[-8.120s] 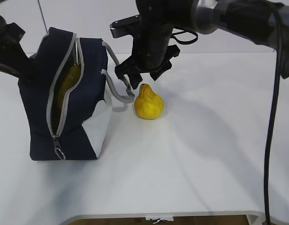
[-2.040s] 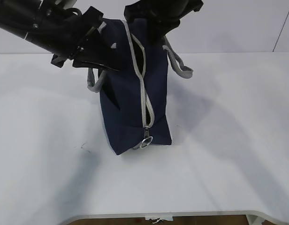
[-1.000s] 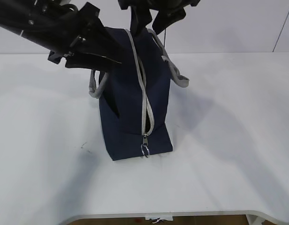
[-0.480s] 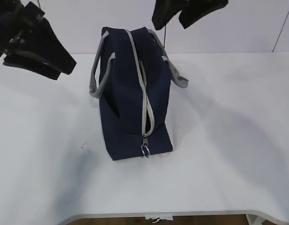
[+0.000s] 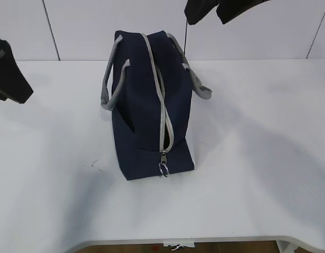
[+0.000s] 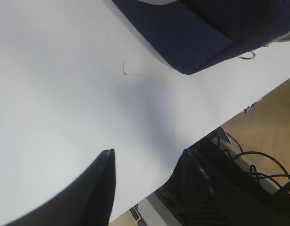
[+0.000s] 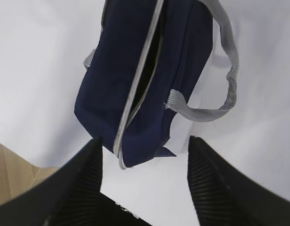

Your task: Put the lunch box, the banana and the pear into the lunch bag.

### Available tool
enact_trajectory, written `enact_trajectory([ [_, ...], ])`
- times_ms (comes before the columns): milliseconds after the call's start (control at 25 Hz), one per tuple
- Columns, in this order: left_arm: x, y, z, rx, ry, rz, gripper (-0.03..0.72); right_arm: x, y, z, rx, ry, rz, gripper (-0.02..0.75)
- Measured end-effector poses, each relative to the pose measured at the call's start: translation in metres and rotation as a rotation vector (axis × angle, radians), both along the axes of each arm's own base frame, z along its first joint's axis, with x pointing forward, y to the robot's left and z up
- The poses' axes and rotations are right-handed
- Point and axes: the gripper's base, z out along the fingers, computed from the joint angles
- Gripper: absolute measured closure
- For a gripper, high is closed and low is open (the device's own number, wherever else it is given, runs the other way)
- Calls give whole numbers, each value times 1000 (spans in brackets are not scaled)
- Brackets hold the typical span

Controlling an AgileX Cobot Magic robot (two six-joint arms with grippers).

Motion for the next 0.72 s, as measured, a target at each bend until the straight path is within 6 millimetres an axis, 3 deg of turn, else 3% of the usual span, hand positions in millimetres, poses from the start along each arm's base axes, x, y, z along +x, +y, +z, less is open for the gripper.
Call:
enact_trajectory([
  [160, -8, 1, 1, -11, 5, 0, 351, -1, 4, -8, 14, -73, -3, 290],
  [280, -9, 0, 3, -24, 4, 2, 354, -13, 8, -18, -18, -176, 20, 290],
  [400, -9, -1, 3, -32, 7, 4, 355, -29, 6, -40, -45, -246, 51, 290],
  [720, -10, -1, 3, -39, 9, 7, 356, -81, -26, -88, 88, -543, 53, 290],
])
